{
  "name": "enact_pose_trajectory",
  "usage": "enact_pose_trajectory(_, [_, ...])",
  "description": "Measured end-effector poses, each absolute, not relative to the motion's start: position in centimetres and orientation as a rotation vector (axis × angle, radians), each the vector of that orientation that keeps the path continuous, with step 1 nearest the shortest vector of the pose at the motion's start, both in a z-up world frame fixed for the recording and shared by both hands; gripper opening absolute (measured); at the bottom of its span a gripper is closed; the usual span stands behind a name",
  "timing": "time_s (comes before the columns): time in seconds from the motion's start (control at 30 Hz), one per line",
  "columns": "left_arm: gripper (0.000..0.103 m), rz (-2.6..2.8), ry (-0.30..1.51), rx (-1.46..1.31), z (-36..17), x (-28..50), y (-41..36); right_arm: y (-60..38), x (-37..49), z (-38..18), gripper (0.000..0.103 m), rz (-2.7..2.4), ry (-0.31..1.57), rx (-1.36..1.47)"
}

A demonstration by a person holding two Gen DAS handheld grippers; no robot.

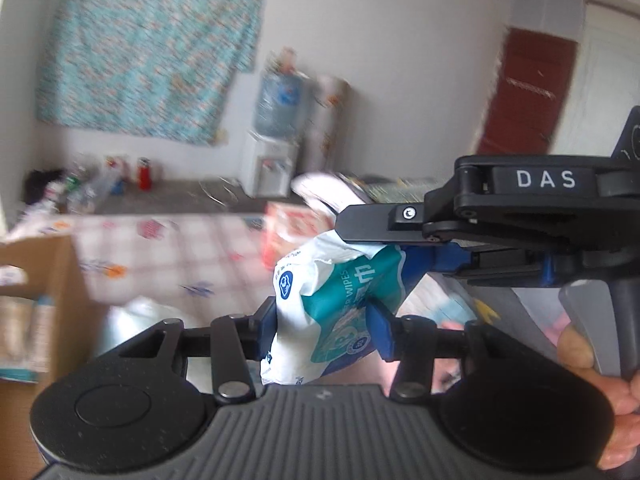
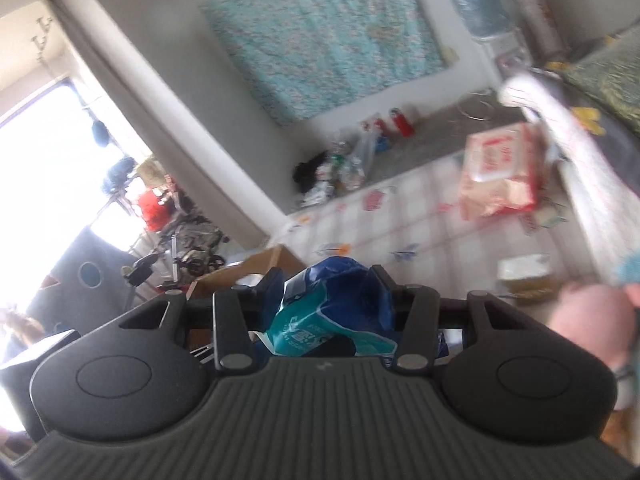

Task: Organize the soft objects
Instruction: 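Carry the wet wipes pack into the cardboard box and open the left tool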

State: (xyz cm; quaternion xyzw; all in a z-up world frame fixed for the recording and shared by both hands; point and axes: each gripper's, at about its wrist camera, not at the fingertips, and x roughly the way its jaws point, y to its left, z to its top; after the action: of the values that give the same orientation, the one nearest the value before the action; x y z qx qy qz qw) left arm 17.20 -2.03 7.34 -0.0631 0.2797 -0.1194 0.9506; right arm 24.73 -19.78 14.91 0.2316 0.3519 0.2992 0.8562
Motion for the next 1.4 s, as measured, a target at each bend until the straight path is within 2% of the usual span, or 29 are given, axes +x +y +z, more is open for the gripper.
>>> enact_pose_trajectory(0.3, [0.049,-0.009,0.553,-0.142,10.2,12.8,8.2,-7.2,24.4,16.8,0.047,0.887,0.785,0.477])
enact_pose_trajectory(0.7, [0.05,0.0,0.833,-0.358,7.7,10.2,19.7,1.1,22.1,13.3,0.053,1.016,1.079,0.552])
enact_pose_trajectory(0.87, [0.051,0.031,0.874,-0.432,5.7,10.5,21.6,2.7,22.4,12.8,0.054,1.014,1.109,0.557])
enact_pose_trajectory(1.13, [0.05,0.083,0.87,-0.454,5.9,10.4,22.8,4.9,23.0,12.3,0.058,1.024,1.144,0.555])
enact_pose_trajectory(1.4, [0.05,0.012,1.004,-0.514,3.8,12.8,24.0,3.9,23.2,10.2,0.063,0.96,1.241,0.529])
